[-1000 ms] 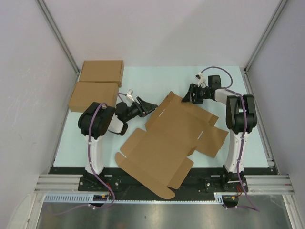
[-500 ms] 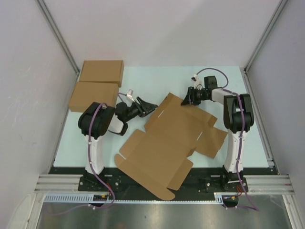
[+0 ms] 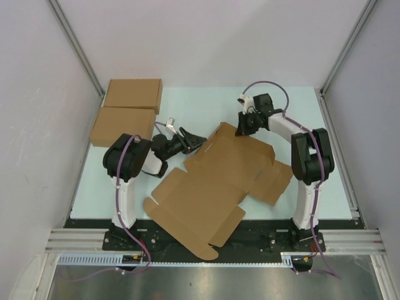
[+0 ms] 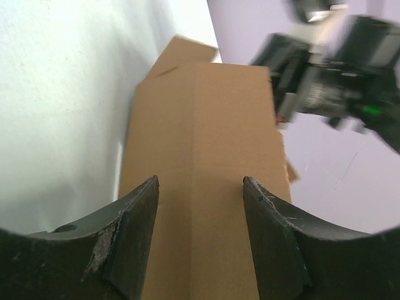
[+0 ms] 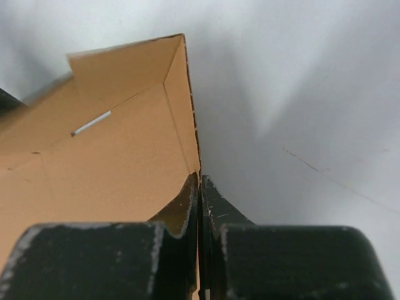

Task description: Fold the paper box

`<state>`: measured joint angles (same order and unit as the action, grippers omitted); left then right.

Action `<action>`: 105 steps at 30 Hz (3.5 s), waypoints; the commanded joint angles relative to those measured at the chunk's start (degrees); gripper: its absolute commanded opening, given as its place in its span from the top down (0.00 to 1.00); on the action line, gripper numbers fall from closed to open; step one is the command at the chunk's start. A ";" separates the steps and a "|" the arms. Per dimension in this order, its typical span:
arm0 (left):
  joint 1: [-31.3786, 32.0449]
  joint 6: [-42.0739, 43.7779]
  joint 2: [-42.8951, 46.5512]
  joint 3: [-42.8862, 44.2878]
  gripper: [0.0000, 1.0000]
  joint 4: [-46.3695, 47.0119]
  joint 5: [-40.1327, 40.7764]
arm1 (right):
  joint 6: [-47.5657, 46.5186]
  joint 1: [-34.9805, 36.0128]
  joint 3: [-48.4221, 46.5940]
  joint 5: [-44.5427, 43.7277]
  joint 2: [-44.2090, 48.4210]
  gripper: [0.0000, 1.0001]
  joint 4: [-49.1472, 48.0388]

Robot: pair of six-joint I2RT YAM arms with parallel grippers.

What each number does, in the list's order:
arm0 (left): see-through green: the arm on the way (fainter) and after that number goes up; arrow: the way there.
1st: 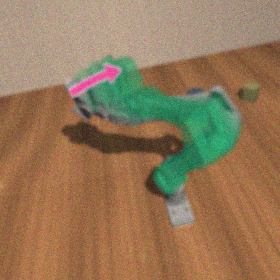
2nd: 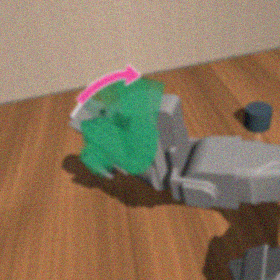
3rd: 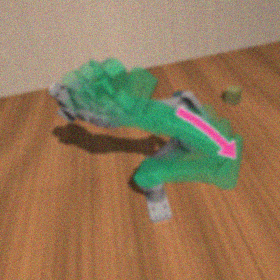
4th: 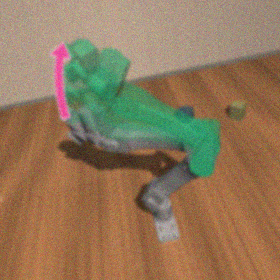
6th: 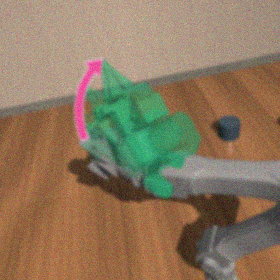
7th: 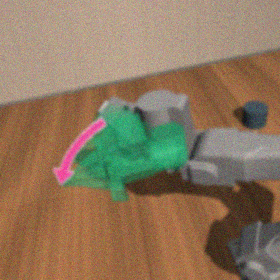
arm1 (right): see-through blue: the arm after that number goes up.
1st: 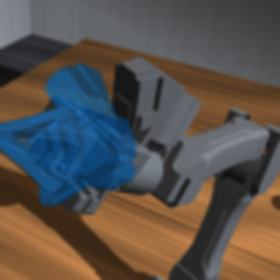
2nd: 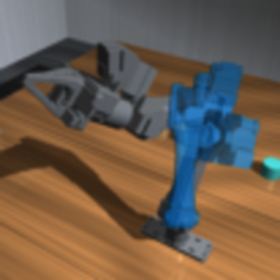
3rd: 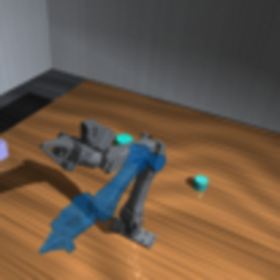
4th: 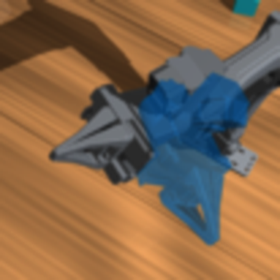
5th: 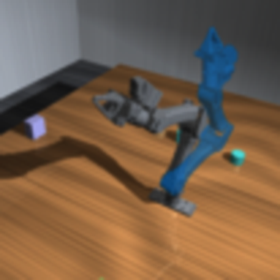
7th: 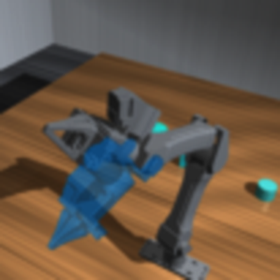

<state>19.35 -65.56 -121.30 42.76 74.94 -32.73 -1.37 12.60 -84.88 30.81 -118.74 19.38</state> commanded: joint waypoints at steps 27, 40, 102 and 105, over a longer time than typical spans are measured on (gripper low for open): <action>1.63 28.63 23.65 0.13 0.41 -21.94 21.02 | -36.51 31.96 21.32 -76.86 37.26 1.00 -21.38; 3.58 25.40 25.06 -1.98 0.43 -21.23 3.66 | -20.96 20.98 21.60 -59.46 37.88 1.00 -15.16; 0.95 34.88 -0.25 30.88 0.53 -49.70 18.13 | 24.13 -19.10 16.94 1.36 2.19 1.00 -25.53; 1.12 34.54 -1.31 32.56 0.55 -52.08 17.71 | 24.13 -19.10 16.94 1.45 2.63 1.00 -25.62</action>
<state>20.12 -32.51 -122.23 70.98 27.40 -15.09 22.26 -6.31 -66.26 33.69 -114.98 -6.35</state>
